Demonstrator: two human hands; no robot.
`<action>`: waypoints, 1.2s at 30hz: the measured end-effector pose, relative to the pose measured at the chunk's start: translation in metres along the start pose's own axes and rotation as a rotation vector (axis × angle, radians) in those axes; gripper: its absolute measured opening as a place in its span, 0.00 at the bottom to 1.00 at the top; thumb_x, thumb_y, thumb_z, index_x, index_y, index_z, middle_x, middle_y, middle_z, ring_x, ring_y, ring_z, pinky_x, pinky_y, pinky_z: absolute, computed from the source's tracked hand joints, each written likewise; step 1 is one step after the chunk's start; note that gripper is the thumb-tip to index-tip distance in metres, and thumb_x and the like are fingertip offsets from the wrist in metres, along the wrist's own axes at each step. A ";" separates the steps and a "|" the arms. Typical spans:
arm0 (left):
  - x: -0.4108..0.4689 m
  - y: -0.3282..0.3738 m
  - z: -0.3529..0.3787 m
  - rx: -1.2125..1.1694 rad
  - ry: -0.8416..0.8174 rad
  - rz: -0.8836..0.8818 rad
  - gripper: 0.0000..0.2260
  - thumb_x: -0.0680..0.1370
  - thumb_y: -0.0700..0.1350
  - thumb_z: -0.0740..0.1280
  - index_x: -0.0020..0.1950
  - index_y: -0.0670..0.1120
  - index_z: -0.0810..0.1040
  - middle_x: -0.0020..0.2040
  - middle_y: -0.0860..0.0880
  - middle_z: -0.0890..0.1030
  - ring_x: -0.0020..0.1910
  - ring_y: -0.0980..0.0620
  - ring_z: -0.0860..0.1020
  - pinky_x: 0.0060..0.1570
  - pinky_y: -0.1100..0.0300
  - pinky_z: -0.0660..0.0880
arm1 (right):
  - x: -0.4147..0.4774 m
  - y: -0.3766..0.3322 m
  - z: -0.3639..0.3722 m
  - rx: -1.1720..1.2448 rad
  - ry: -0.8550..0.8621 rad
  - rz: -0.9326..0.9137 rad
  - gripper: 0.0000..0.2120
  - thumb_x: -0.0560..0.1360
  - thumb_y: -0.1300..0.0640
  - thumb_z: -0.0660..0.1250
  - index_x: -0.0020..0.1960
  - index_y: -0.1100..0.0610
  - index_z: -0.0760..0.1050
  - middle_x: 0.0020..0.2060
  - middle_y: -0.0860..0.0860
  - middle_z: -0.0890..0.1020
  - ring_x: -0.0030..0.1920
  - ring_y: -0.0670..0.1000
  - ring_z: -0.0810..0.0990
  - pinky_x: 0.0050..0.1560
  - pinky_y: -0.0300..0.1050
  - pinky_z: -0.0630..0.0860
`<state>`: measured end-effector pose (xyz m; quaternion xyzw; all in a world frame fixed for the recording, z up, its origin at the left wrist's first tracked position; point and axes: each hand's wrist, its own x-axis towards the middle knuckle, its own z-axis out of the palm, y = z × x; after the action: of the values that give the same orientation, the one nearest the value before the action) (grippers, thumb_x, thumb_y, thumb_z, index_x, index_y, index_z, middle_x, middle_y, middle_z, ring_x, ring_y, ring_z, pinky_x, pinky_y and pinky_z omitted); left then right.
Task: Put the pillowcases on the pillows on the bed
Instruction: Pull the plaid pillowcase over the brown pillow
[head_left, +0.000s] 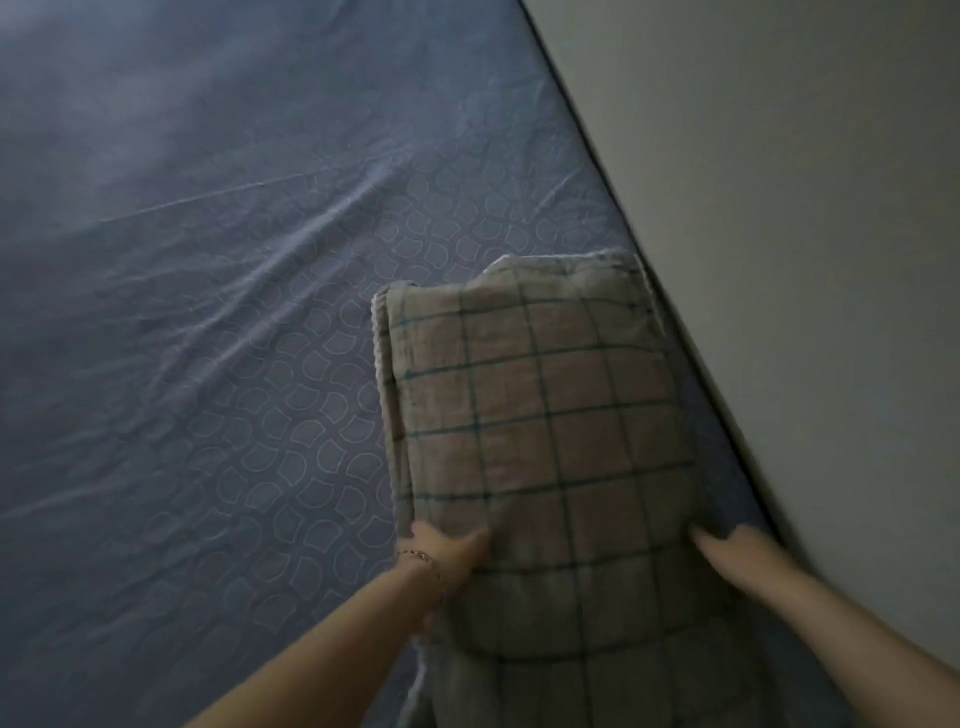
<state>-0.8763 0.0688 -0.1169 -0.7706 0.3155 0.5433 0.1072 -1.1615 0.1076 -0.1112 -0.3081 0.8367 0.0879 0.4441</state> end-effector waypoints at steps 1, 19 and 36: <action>0.011 0.014 -0.007 -0.062 0.086 0.056 0.41 0.71 0.61 0.67 0.74 0.42 0.53 0.72 0.39 0.60 0.69 0.39 0.64 0.67 0.49 0.66 | 0.014 -0.009 -0.003 0.088 0.073 -0.064 0.29 0.75 0.45 0.65 0.67 0.63 0.69 0.64 0.58 0.75 0.63 0.58 0.74 0.61 0.45 0.71; 0.028 0.112 -0.068 -0.628 0.296 0.533 0.25 0.77 0.50 0.64 0.72 0.49 0.61 0.59 0.44 0.77 0.54 0.48 0.77 0.49 0.63 0.73 | -0.006 -0.140 -0.086 0.286 0.624 -0.540 0.31 0.65 0.51 0.76 0.64 0.61 0.72 0.58 0.62 0.78 0.58 0.59 0.76 0.53 0.43 0.70; 0.015 -0.195 -0.202 0.265 -0.003 0.177 0.14 0.79 0.47 0.60 0.62 0.44 0.74 0.60 0.45 0.77 0.57 0.47 0.76 0.54 0.58 0.72 | -0.201 -0.277 0.211 -0.754 -0.167 -0.734 0.17 0.78 0.55 0.56 0.66 0.55 0.68 0.64 0.54 0.73 0.65 0.56 0.71 0.63 0.47 0.67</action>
<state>-0.6007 0.1123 -0.0867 -0.7180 0.4507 0.5057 0.1601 -0.7680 0.0641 -0.0402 -0.7108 0.5461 0.2455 0.3691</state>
